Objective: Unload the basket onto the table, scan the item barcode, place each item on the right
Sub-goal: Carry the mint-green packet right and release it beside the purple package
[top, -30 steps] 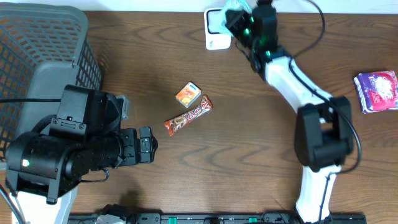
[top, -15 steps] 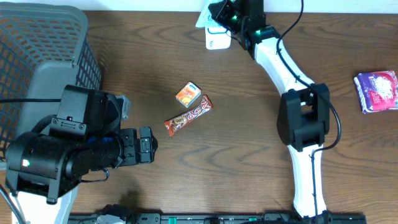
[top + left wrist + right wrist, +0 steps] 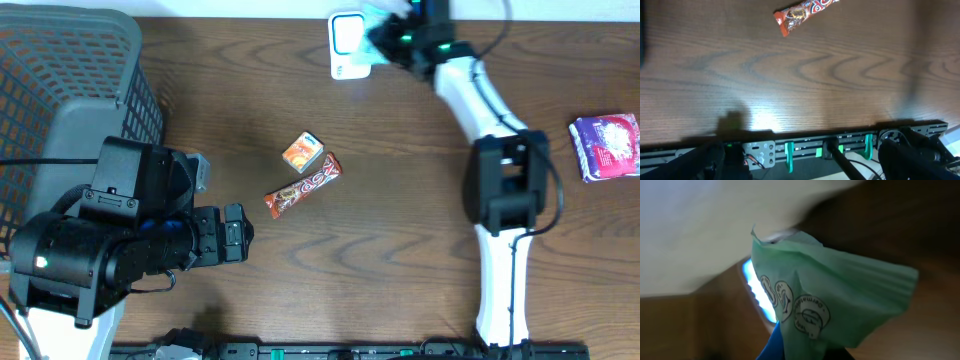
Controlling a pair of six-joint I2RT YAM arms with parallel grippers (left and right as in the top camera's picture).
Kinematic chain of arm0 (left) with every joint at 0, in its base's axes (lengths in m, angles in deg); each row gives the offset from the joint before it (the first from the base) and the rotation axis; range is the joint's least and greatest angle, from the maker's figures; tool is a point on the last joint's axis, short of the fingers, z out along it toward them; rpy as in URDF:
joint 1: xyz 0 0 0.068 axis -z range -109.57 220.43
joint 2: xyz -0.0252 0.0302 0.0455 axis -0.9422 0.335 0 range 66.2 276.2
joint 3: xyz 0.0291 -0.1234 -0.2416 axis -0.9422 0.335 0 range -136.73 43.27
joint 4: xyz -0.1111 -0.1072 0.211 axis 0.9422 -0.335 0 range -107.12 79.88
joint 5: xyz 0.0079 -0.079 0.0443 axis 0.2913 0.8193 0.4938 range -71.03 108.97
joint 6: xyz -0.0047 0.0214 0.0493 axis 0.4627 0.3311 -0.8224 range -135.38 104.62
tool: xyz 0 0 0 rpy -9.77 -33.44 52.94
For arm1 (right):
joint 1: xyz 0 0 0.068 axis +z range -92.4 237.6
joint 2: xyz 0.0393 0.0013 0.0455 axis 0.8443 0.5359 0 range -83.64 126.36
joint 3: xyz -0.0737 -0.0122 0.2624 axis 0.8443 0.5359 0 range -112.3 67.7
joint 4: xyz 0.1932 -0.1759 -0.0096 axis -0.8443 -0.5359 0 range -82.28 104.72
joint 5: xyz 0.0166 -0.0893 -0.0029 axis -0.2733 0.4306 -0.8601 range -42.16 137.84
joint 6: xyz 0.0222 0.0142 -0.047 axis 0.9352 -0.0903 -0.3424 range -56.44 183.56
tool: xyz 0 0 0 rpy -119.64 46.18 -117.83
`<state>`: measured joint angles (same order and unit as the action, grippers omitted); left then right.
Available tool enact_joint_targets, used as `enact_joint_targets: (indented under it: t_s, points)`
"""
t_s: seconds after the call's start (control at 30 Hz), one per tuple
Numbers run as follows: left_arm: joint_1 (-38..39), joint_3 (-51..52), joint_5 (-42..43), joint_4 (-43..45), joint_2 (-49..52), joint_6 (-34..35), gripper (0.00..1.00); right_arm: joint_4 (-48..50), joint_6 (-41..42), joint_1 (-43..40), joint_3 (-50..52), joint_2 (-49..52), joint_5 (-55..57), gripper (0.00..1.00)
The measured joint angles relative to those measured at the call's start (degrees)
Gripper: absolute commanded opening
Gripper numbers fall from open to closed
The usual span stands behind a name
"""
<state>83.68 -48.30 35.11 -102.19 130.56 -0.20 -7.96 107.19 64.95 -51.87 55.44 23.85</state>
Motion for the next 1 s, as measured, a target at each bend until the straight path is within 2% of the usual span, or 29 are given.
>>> enact_joint_targets:
  t_s: [0.23, 0.43, 0.63, 0.87, 0.93, 0.97, 1.0]
  points:
    - [0.0, 0.0, 0.0, 0.0, 0.0, 0.0, 0.98, -20.81, -10.25, -14.38, -0.33, -4.02, 1.36, 0.01]
    - [0.0, 0.0, 0.0, 0.0, 0.0, 0.0, 0.98, -37.53, -25.62, -26.21, -0.63, -5.22, 5.44, 0.01]
    - [0.0, 0.0, 0.0, 0.0, 0.0, 0.0, 0.98, -41.57, -35.12, -32.22, -0.2, -5.22, 10.78, 0.01]
    - [0.0, 0.0, 0.0, 0.0, 0.0, -0.02, 0.98, -40.5, -41.4, -36.06, 3.08, -5.22, 17.44, 0.01]
    - [0.0, 0.0, 0.0, 0.0, 0.0, 0.0, 0.98, -39.58, -41.97, -36.63, 4.68, -5.22, 20.65, 0.13]
    - [0.0, 0.0, 0.0, 0.0, 0.0, 0.0, 0.98, -39.04, -42.01, -36.92, 5.38, -5.22, 22.23, 0.3]
    - [0.0, 0.0, 0.0, 0.0, 0.0, -0.02, 0.98, -38.58, -42.21, -37.13, 5.97, -5.22, 23.54, 0.74]
